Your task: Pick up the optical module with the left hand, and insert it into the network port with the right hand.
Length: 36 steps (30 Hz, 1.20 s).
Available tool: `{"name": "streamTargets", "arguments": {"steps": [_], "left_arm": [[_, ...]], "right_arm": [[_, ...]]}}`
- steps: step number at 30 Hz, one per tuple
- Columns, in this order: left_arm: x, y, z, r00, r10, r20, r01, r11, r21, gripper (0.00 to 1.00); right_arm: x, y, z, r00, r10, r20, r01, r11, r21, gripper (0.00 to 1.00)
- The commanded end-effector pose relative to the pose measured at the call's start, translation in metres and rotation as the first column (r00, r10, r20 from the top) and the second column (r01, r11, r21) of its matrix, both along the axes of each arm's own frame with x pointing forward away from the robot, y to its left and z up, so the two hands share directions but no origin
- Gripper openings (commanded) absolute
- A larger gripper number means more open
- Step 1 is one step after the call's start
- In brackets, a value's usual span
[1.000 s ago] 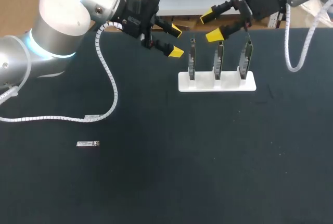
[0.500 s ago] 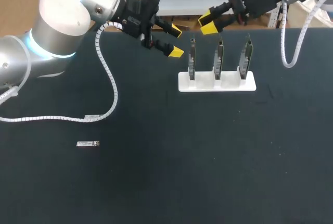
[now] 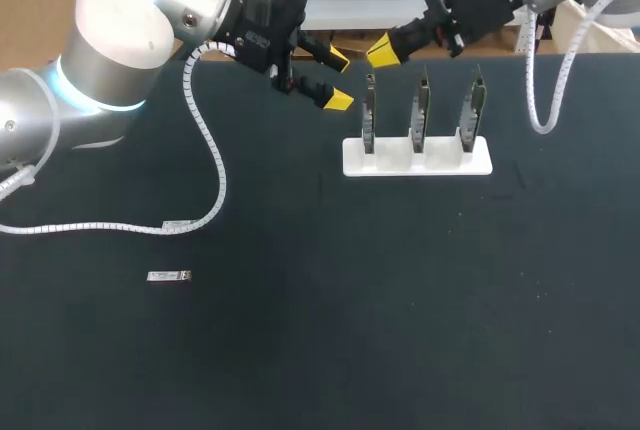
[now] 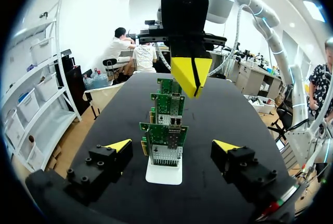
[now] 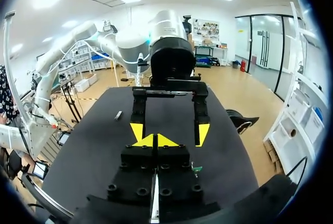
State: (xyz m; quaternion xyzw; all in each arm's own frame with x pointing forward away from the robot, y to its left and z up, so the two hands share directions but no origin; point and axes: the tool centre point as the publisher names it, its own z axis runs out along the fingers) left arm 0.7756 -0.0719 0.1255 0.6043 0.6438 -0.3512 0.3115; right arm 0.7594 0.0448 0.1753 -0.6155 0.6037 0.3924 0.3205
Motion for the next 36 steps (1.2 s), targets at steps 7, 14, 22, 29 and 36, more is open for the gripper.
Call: {"name": "streamTargets", "arguments": {"steps": [7, 14, 22, 29, 36], "left_arm": [[0.001, 0.0, 0.001, 1.0, -0.001, -0.003, 0.001, 1.0, 0.005, 1.0], [0.001, 0.0, 0.001, 1.0, -0.001, -0.003, 0.001, 1.0, 0.005, 1.0], [0.001, 0.0, 0.001, 1.0, -0.001, -0.003, 0.001, 1.0, 0.005, 1.0], [0.001, 0.0, 0.001, 1.0, -0.001, -0.003, 0.001, 1.0, 0.005, 1.0], [0.001, 0.0, 0.001, 1.0, -0.001, -0.003, 0.001, 1.0, 0.005, 1.0]], "right_arm": [[0.011, 0.003, -0.007, 1.0, 0.024, -0.011, -0.024, 1.0, -0.012, 0.0], [0.013, 0.002, -0.014, 1.0, 0.026, -0.013, -0.026, 0.999, -0.024, 0.0], [0.015, 0.003, -0.018, 0.999, 0.035, -0.027, -0.035, 0.999, -0.029, 0.0], [0.019, 0.001, -0.022, 0.999, 0.024, -0.04, -0.025, 0.999, -0.03, 0.0], [0.02, 0.002, -0.025, 0.999, 0.028, -0.033, -0.029, 0.999, -0.045, 0.0]]}}
